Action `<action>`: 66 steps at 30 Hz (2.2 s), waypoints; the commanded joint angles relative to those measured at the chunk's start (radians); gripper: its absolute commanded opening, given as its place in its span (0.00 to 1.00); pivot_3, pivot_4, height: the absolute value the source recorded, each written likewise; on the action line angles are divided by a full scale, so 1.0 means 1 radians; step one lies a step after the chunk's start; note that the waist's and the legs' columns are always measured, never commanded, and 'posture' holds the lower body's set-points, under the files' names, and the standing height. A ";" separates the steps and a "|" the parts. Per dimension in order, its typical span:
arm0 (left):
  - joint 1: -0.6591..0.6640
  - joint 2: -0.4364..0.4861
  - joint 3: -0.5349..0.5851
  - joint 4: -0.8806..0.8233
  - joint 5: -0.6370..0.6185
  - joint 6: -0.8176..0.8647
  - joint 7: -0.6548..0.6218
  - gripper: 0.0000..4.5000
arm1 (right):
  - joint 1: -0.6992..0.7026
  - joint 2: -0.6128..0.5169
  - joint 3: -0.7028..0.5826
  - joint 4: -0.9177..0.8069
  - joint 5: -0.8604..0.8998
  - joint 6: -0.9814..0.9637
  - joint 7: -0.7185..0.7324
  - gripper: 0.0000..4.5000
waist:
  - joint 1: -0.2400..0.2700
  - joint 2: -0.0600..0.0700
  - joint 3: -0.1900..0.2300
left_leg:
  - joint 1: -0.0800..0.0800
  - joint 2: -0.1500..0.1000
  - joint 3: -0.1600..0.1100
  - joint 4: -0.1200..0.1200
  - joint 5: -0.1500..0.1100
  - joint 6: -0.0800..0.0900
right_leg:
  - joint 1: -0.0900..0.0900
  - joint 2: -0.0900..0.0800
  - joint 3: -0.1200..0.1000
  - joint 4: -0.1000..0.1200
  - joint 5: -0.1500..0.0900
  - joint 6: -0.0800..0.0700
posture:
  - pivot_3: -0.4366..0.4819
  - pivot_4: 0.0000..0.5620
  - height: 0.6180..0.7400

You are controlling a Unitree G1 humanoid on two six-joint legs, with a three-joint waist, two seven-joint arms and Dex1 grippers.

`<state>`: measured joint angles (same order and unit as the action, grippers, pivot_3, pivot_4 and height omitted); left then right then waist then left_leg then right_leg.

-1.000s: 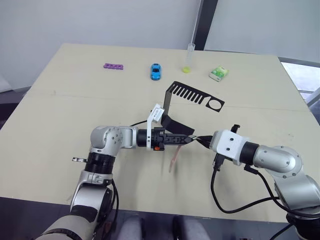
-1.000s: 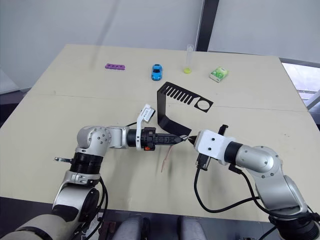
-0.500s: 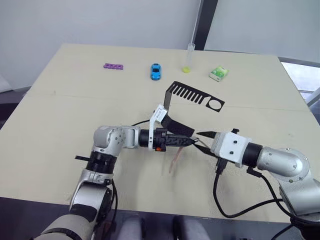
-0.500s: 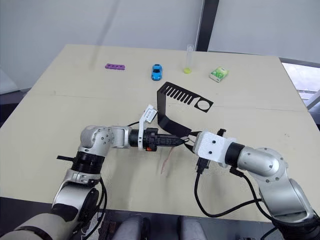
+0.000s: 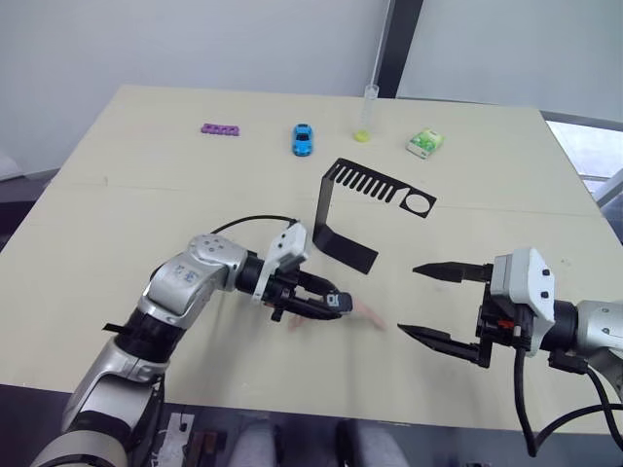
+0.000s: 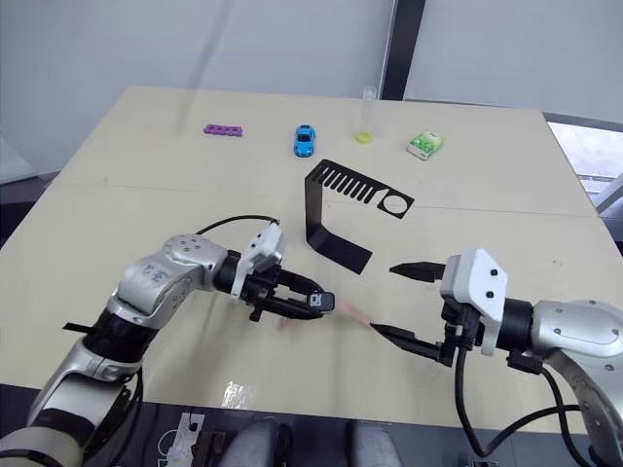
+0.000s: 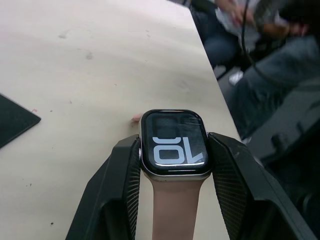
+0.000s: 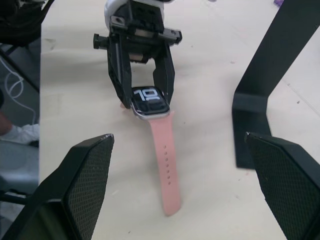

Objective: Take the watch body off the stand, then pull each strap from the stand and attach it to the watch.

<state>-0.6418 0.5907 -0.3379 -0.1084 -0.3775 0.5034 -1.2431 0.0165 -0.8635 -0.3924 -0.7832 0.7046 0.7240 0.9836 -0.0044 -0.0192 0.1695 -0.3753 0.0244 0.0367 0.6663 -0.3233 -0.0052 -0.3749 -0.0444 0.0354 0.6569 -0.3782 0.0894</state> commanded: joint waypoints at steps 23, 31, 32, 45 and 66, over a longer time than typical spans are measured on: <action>0.090 -0.019 0.000 0.001 0.192 -0.410 0.040 0.35 | 0.052 -0.081 0.066 -0.023 -0.061 -0.144 -0.017 0.99 | 0.001 0.000 0.000 | 0.000 0.000 0.000 0.000 -0.001 0.002 | 0.000 0.000 0.000 0.000 0.000 0.000 | 0.48 0.27 1.00; -0.073 -0.112 0.151 -0.004 -0.215 0.632 0.183 0.35 | 0.015 -0.096 0.130 -0.064 -0.130 -0.141 -0.063 0.99 | 0.001 0.000 0.000 | -0.001 0.000 -0.001 0.002 -0.001 0.002 | 0.000 0.000 -0.001 0.002 0.000 0.000 | 0.48 0.27 1.00; -0.089 -0.129 0.182 0.005 -0.266 0.729 0.192 0.35 | 0.005 -0.099 0.143 -0.068 -0.142 -0.138 -0.074 0.99 | -0.001 0.000 0.000 | -0.001 0.000 -0.001 0.002 -0.001 0.002 | 0.000 0.000 -0.001 0.002 0.000 0.000 | 0.48 0.27 1.00; -0.206 -0.336 0.418 0.221 -0.347 1.111 0.436 0.35 | -0.168 -0.079 0.346 -0.068 -0.209 0.101 -0.314 0.99 | -0.001 0.000 0.000 | -0.001 0.000 -0.001 0.002 0.000 0.001 | -0.001 0.000 0.000 0.002 0.000 0.000 | 0.48 0.27 1.00; -0.193 -0.355 0.421 0.207 -0.402 1.104 0.490 0.35 | -0.348 0.010 0.531 0.009 -0.286 0.195 -0.373 0.49 | 0.000 0.000 0.000 | -0.001 0.000 -0.001 0.002 0.000 -0.001 | -0.002 0.000 0.000 0.002 0.000 0.000 | 0.48 0.27 1.00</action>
<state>-0.8342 0.2395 0.0628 0.1291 -0.7495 1.6132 -0.7536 -0.3175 -0.8552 0.1494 -0.7698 0.4307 0.9247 0.6245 -0.0048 -0.0194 0.1695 -0.3763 0.0241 0.0362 0.6679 -0.3231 -0.0058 -0.3771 -0.0445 0.0350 0.6592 -0.3782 0.0895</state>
